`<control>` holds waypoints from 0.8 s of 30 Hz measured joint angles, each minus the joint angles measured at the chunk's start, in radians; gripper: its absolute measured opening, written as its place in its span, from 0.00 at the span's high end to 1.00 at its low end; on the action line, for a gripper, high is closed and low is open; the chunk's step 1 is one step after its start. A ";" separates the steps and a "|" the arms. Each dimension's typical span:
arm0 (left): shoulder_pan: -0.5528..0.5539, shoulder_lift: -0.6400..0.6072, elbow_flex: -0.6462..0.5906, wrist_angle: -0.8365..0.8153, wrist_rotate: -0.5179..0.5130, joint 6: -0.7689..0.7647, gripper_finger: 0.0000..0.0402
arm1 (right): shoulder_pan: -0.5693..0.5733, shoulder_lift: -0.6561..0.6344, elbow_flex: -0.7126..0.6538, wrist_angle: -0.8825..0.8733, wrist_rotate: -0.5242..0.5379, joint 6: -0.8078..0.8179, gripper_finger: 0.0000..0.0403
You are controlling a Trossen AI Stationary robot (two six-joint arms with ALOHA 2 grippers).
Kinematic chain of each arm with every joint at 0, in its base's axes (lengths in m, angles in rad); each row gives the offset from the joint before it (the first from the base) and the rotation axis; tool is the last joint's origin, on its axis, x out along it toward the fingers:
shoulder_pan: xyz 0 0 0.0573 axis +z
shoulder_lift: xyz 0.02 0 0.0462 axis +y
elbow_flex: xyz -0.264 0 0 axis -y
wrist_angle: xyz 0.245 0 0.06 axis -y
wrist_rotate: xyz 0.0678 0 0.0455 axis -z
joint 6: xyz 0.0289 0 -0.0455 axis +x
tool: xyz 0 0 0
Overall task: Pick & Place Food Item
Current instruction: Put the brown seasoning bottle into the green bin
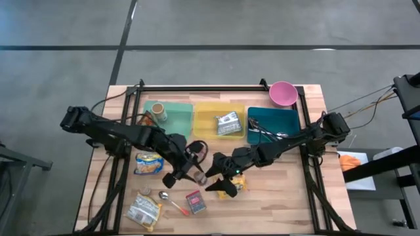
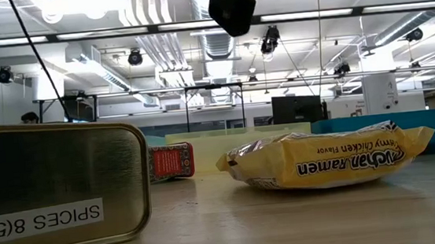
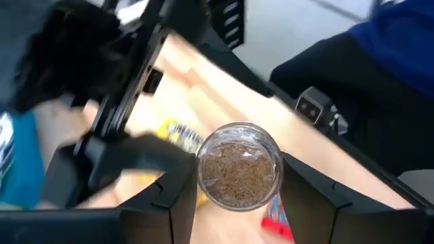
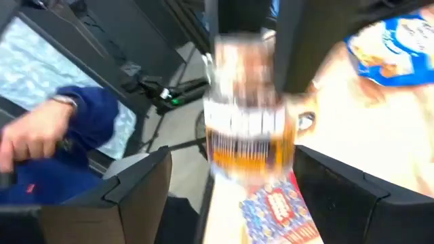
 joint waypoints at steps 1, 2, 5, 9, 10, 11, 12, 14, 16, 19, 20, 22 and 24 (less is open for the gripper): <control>0.007 -0.016 0.000 -0.028 -0.027 -0.023 0.56 | -0.002 -0.002 0.000 -0.014 0.007 -0.002 0.26; 0.015 -0.028 0.000 -0.057 -0.053 -0.048 0.56 | -0.002 -0.007 0.000 -0.036 0.009 -0.004 0.26; 0.051 -0.055 -0.001 -0.137 -0.130 -0.131 0.56 | -0.002 -0.031 -0.001 -0.103 0.009 -0.027 0.26; 0.103 -0.089 -0.008 -0.234 -0.245 -0.225 0.56 | -0.005 -0.086 -0.010 -0.146 0.006 -0.073 0.26; 0.120 -0.095 -0.009 -0.269 -0.286 -0.237 0.56 | -0.006 -0.105 -0.014 -0.161 0.009 -0.092 0.26; 0.143 -0.100 -0.009 -0.306 -0.326 -0.251 0.56 | -0.006 -0.124 -0.016 -0.183 0.009 -0.112 0.26; 0.171 -0.106 -0.010 -0.344 -0.365 -0.271 0.56 | -0.006 -0.144 -0.017 -0.197 0.009 -0.132 0.26; 0.233 -0.108 -0.011 -0.412 -0.413 -0.329 0.56 | -0.004 -0.189 -0.016 -0.248 0.009 -0.168 0.26; 0.302 -0.108 -0.011 -0.477 -0.427 -0.386 0.56 | -0.004 -0.228 -0.016 -0.287 0.008 -0.195 0.26; 0.404 -0.098 -0.011 -0.573 -0.464 -0.466 0.56 | -0.004 -0.287 -0.029 -0.334 0.012 -0.232 0.26; 0.438 -0.095 -0.012 -0.596 -0.486 -0.478 0.56 | -0.005 -0.305 -0.037 -0.336 0.014 -0.253 0.26; 0.496 -0.090 -0.023 -0.619 -0.523 -0.488 0.56 | 0.000 -0.348 -0.069 -0.339 0.028 -0.295 0.26; 0.538 -0.090 -0.043 -0.615 -0.524 -0.490 0.56 | 0.002 -0.394 -0.111 -0.333 0.034 -0.324 0.26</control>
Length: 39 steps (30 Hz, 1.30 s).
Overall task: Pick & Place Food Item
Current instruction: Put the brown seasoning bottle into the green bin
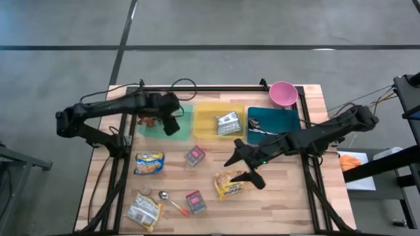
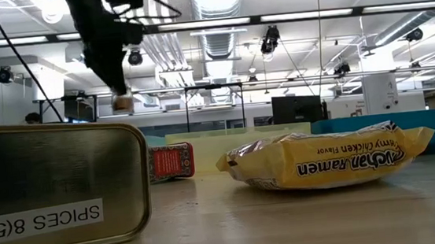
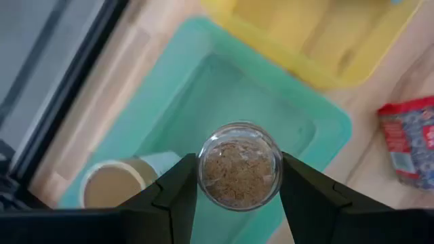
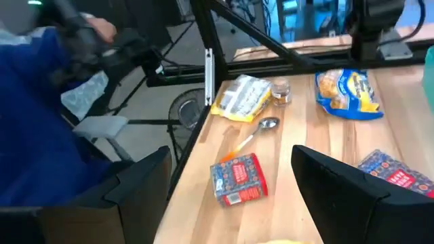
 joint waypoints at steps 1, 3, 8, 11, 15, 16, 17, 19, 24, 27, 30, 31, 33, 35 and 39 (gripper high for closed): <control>0.019 0.000 -0.014 0.001 0.006 0.000 0.56 | 0.000 -0.030 -0.028 0.009 0.017 0.003 0.26; 0.045 0.000 -0.044 0.006 0.017 -0.001 0.56 | 0.000 -0.088 -0.094 0.039 0.081 0.031 0.26; 0.078 0.000 -0.109 0.009 0.021 -0.018 0.56 | -0.004 -0.244 -0.313 0.265 0.116 0.057 0.26; 0.075 0.000 -0.132 0.003 0.031 -0.033 0.56 | -0.001 -0.300 -0.421 0.433 0.050 0.068 0.26; 0.076 0.000 -0.147 -0.010 0.022 -0.059 0.56 | -0.003 -0.321 -0.519 0.605 -0.014 0.062 0.26; 0.074 0.000 -0.154 -0.012 0.026 -0.068 0.56 | -0.002 -0.321 -0.533 0.607 -0.020 0.054 0.26; 0.073 0.000 -0.161 -0.012 0.029 -0.073 0.56 | -0.001 -0.317 -0.540 0.608 -0.023 0.050 0.26; 0.074 0.000 -0.169 -0.012 0.029 -0.083 0.56 | -0.002 -0.304 -0.554 0.610 -0.022 0.047 0.26; 0.074 0.000 -0.183 -0.016 0.027 -0.114 0.56 | -0.001 -0.254 -0.563 0.610 -0.022 0.022 0.26; 0.075 0.000 -0.183 -0.015 0.026 -0.130 0.56 | -0.002 -0.232 -0.563 0.609 -0.021 0.004 0.26; 0.075 0.000 -0.189 -0.008 0.026 -0.157 0.56 | -0.002 -0.219 -0.563 0.609 -0.021 -0.023 0.26; 0.075 0.000 -0.197 -0.005 0.027 -0.170 0.56 | -0.002 -0.219 -0.563 0.608 -0.021 -0.033 0.26; 0.075 0.000 -0.224 -0.003 0.029 -0.198 0.56 | -0.002 -0.220 -0.563 0.608 -0.021 -0.051 0.26; 0.075 0.000 -0.260 0.010 0.026 -0.238 0.56 | -0.002 -0.221 -0.563 0.608 -0.021 -0.054 0.26; 0.074 0.000 -0.325 0.045 0.034 -0.298 0.56 | -0.002 -0.222 -0.563 0.607 -0.021 -0.058 0.26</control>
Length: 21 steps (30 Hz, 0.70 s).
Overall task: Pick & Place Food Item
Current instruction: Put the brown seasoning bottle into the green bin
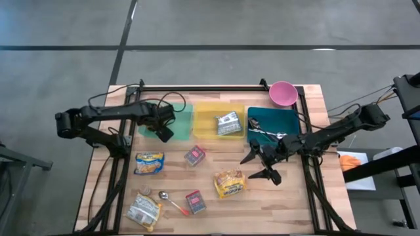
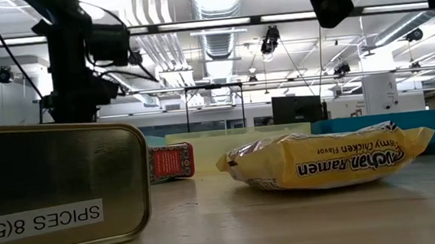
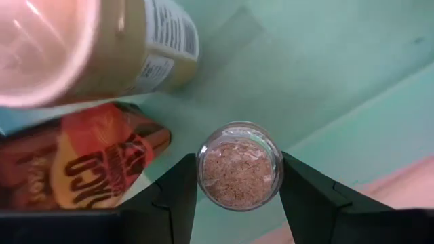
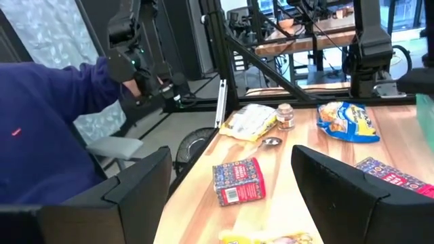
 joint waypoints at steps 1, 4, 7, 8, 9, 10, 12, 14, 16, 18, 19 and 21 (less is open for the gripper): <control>0.000 0.000 -0.012 0.015 0.000 -0.008 0.56 | 0.000 0.000 0.000 -0.001 -0.001 -0.002 0.26; 0.001 0.000 -0.038 0.064 -0.001 -0.023 0.56 | 0.000 0.000 0.000 0.000 -0.003 -0.015 0.26; 0.001 0.000 -0.057 0.121 0.000 -0.037 0.56 | 0.000 0.000 0.000 -0.001 -0.004 -0.026 0.26; 0.001 0.000 -0.061 0.133 -0.001 -0.040 0.56 | 0.000 0.000 0.000 -0.001 -0.004 -0.026 0.26; 0.001 0.000 -0.066 0.144 0.000 -0.042 0.56 | 0.000 0.000 0.000 -0.001 -0.004 -0.026 0.26; 0.001 0.000 -0.071 0.153 -0.001 -0.044 0.56 | 0.000 0.000 0.000 -0.001 -0.005 -0.026 0.26; 0.001 0.000 -0.075 0.163 0.000 -0.061 0.56 | 0.000 0.000 0.000 -0.002 -0.005 -0.026 0.26; 0.001 0.000 -0.083 0.179 -0.001 -0.078 0.56 | 0.000 0.000 0.000 -0.003 -0.005 -0.026 0.26; 0.001 0.000 -0.086 0.184 -0.001 -0.090 0.56 | 0.000 0.000 0.000 -0.005 -0.006 -0.026 0.26; 0.001 0.000 -0.086 0.188 -0.001 -0.091 0.56 | 0.000 0.000 0.001 -0.010 -0.007 -0.026 0.26; 0.001 0.000 -0.086 0.189 -0.001 -0.091 0.56 | 0.000 0.000 0.001 -0.011 -0.007 -0.027 0.26; 0.001 0.000 -0.086 0.189 -0.001 -0.091 0.56 | 0.000 0.000 0.001 -0.011 -0.007 -0.030 0.26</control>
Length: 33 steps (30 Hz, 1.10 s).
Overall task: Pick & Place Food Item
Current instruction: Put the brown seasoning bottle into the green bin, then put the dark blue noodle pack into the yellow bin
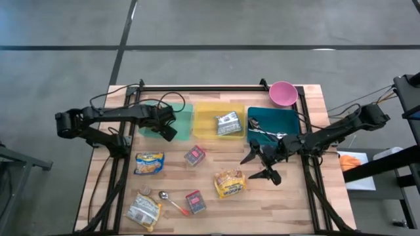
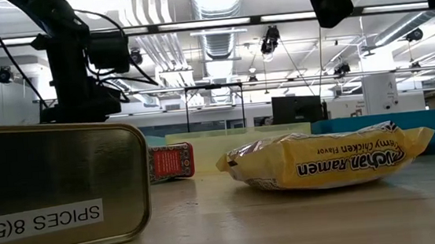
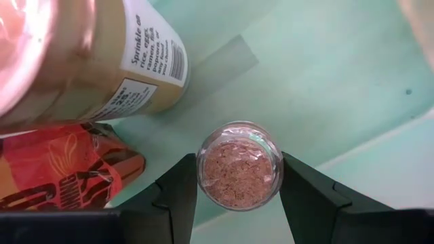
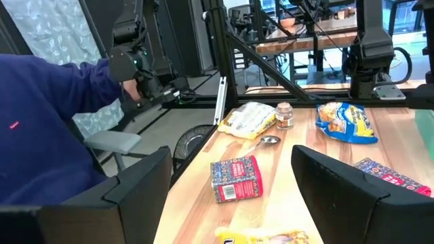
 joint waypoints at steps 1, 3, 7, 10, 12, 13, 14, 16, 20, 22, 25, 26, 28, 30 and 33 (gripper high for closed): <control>0.000 0.000 0.000 0.002 0.000 0.000 0.56 | 0.000 0.000 -0.001 0.000 0.000 0.000 0.26; 0.000 0.000 0.000 0.002 0.000 0.000 0.56 | 0.000 0.000 -0.003 -0.001 0.000 0.000 0.26; 0.000 0.000 0.001 0.001 0.003 0.005 0.47 | 0.000 0.000 -0.003 -0.004 0.000 0.000 0.26; 0.000 0.000 0.001 0.001 0.017 0.005 0.32 | 0.000 0.000 -0.003 -0.007 0.000 0.000 0.26; 0.000 0.000 0.001 0.001 0.030 0.005 0.24 | 0.000 0.000 -0.003 -0.007 0.000 0.000 0.26; 0.000 0.000 0.002 0.001 0.035 0.005 0.20 | 0.000 0.000 -0.003 -0.007 0.000 0.000 0.26; 0.000 0.000 0.002 0.000 0.037 0.005 0.18 | 0.000 0.000 -0.004 -0.006 0.000 0.000 0.26; 0.000 0.000 0.005 -0.002 0.038 0.005 0.14 | 0.000 0.000 -0.004 -0.007 0.000 0.000 0.26; 0.000 0.000 0.023 -0.013 0.043 0.005 0.12 | 0.000 0.000 -0.004 -0.007 0.000 0.000 0.26; -0.001 0.000 0.040 -0.023 0.045 0.005 0.11 | 0.000 0.000 -0.004 -0.007 0.000 0.000 0.26; -0.001 0.000 0.070 -0.052 0.045 0.004 0.11 | 0.000 0.000 -0.004 -0.008 0.000 0.000 0.26; -0.001 0.000 0.080 -0.064 0.045 0.004 0.11 | 0.000 0.000 -0.004 -0.010 0.000 0.000 0.26; -0.001 0.000 0.096 -0.090 0.045 0.004 0.11 | 0.000 0.000 -0.005 -0.017 0.000 0.000 0.26; -0.001 0.000 0.110 -0.112 0.044 0.004 0.11 | 0.000 0.000 -0.005 -0.027 0.000 0.000 0.26; -0.005 0.000 0.124 -0.135 0.045 0.004 0.11 | 0.000 0.000 -0.005 -0.030 0.000 0.000 0.26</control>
